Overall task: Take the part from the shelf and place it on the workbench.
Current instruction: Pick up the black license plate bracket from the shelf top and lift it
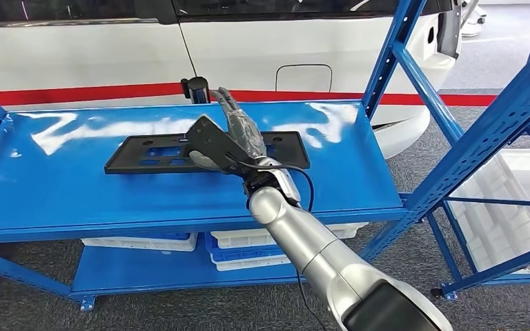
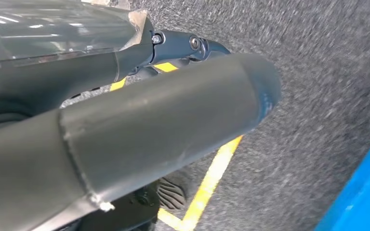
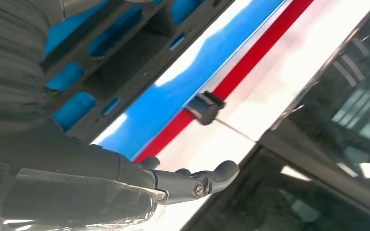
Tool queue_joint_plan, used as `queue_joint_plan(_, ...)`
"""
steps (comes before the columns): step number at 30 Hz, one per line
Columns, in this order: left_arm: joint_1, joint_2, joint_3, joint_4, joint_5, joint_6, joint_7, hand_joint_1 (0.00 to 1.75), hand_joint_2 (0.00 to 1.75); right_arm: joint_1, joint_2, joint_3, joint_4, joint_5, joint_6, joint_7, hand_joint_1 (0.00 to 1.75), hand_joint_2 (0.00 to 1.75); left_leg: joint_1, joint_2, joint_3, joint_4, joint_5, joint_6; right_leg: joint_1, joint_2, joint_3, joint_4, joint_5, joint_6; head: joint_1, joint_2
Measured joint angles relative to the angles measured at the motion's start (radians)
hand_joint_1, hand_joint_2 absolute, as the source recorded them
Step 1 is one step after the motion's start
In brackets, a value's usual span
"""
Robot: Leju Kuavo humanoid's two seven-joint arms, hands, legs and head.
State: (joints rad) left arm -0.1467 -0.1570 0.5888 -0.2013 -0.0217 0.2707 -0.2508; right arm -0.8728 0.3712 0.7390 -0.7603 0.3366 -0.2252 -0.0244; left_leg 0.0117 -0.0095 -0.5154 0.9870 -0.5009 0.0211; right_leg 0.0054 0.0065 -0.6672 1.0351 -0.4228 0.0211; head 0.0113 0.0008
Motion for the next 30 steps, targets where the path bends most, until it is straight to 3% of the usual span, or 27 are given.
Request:
queue_joint_plan(2,0.006,0.000,0.014,0.001,0.005,0.002,-0.005,0.00,0.00,-0.005,0.000,0.041,-0.004,-0.030,-0.001,0.008,0.00,1.75,-0.002,-0.003,0.017,-0.002,-0.011,-0.012,0.006,-0.001,0.017,-0.041,0.010,-0.019,0.000,0.000)
queue_joint_plan(5,0.015,0.001,0.030,0.002,0.006,0.011,-0.008,0.00,0.00,-0.014,0.005,0.097,-0.010,-0.071,-0.005,0.013,0.00,1.75,0.003,0.001,0.023,0.030,-0.024,-0.027,-0.006,0.000,0.058,-0.052,0.016,-0.042,-0.002,0.000)
queue_joint_plan(7,0.018,0.002,0.040,0.002,0.007,0.019,-0.008,0.00,0.00,-0.023,0.007,0.134,-0.012,-0.093,-0.007,0.012,0.00,1.75,0.007,0.003,-0.028,0.122,-0.053,-0.035,-0.009,-0.001,0.081,-0.053,0.011,-0.055,-0.003,0.000)
queue_joint_plan(9,0.022,0.004,0.049,0.002,0.010,0.024,-0.010,0.00,0.00,-0.023,0.007,0.166,-0.012,-0.107,-0.007,0.012,0.00,1.75,0.009,0.003,-0.112,0.231,-0.101,-0.044,-0.007,0.001,0.089,-0.053,0.001,-0.064,-0.004,0.000)
queue_joint_plan(10,0.026,0.005,0.053,0.002,0.011,0.024,-0.010,0.00,0.00,-0.021,0.007,0.178,-0.012,-0.111,-0.008,0.012,0.00,1.75,0.010,0.003,-0.146,0.258,-0.116,-0.048,-0.007,0.004,0.094,-0.053,-0.005,-0.065,-0.004,0.000)
queue_joint_plan(11,0.029,0.007,0.056,0.002,0.011,0.025,-0.011,0.00,0.00,-0.019,0.007,0.186,-0.012,-0.113,-0.008,0.012,0.00,1.75,0.012,0.004,-0.166,0.254,-0.110,-0.051,-0.007,0.006,0.099,-0.053,-0.012,-0.063,-0.005,0.000)
queue_joint_plan(12,0.030,0.008,0.059,0.002,0.011,0.025,-0.011,0.00,0.00,-0.018,0.007,0.192,-0.012,-0.114,-0.009,0.012,0.00,1.75,0.015,0.006,-0.167,0.215,-0.075,-0.053,-0.008,0.009,0.107,-0.052,-0.019,-0.060,-0.005,0.000)
queue_joint_plan(14,0.031,0.011,0.064,0.003,0.011,0.025,-0.011,0.00,0.00,-0.017,0.007,0.200,-0.012,-0.115,-0.009,0.012,0.00,1.75,0.019,0.008,-0.138,0.092,0.029,-0.055,-0.008,0.010,0.123,-0.049,-0.035,-0.051,-0.005,0.000)
queue_joint_plan(16,0.030,0.011,0.066,0.004,0.011,0.025,-0.011,0.00,0.00,-0.019,0.006,0.207,-0.012,-0.116,-0.009,0.012,0.00,1.75,0.017,0.010,-0.116,0.024,0.075,-0.046,-0.003,0.011,0.129,-0.047,-0.047,-0.039,-0.005,0.000)
queue_joint_plan(19,0.031,0.010,0.068,0.005,0.012,0.025,-0.010,0.00,0.00,-0.023,0.005,0.214,-0.012,-0.117,-0.011,0.013,0.00,1.75,0.014,0.009,-0.109,0.019,0.087,-0.032,0.005,0.009,0.127,-0.044,-0.059,-0.036,-0.005,0.000)
queue_joint_plan(24,0.031,0.009,0.071,0.006,0.014,0.038,0.012,0.00,0.00,-0.025,0.004,0.223,-0.014,-0.123,-0.002,0.010,0.00,1.75,0.001,0.004,-0.109,0.018,0.084,-0.027,0.007,0.005,0.132,-0.049,-0.061,-0.038,-0.005,0.000)
queue_joint_plan(30,0.031,0.009,0.081,0.006,0.012,0.086,0.044,0.00,0.00,-0.013,0.005,0.260,-0.047,-0.116,0.048,0.005,0.00,1.75,-0.002,0.005,-0.109,0.019,0.081,-0.020,0.005,0.005,0.131,-0.053,-0.062,-0.038,-0.005,0.000)
